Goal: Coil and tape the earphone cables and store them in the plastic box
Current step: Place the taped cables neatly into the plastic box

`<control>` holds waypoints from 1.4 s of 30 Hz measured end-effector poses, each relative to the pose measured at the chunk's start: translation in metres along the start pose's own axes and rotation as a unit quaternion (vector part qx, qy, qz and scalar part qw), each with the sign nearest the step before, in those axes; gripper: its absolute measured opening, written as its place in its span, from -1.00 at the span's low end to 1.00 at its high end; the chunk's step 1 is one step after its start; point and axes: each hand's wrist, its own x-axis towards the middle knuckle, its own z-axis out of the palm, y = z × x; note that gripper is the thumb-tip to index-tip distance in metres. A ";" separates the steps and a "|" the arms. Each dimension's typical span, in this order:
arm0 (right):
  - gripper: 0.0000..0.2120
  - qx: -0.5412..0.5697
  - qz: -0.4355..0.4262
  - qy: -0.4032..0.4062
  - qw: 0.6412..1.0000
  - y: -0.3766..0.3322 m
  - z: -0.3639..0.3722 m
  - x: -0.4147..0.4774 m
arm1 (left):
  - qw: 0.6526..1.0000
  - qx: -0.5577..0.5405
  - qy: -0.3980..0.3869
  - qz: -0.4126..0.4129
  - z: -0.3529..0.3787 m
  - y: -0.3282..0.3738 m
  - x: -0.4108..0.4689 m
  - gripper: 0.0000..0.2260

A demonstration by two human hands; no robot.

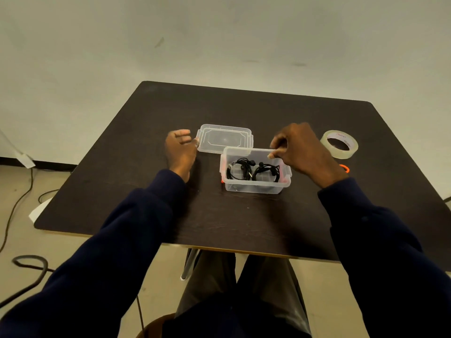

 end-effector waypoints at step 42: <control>-0.63 0.183 0.020 0.120 0.976 0.004 -0.006 -0.010 | 0.980 -0.070 -0.134 0.132 -0.006 0.033 -0.043 -0.78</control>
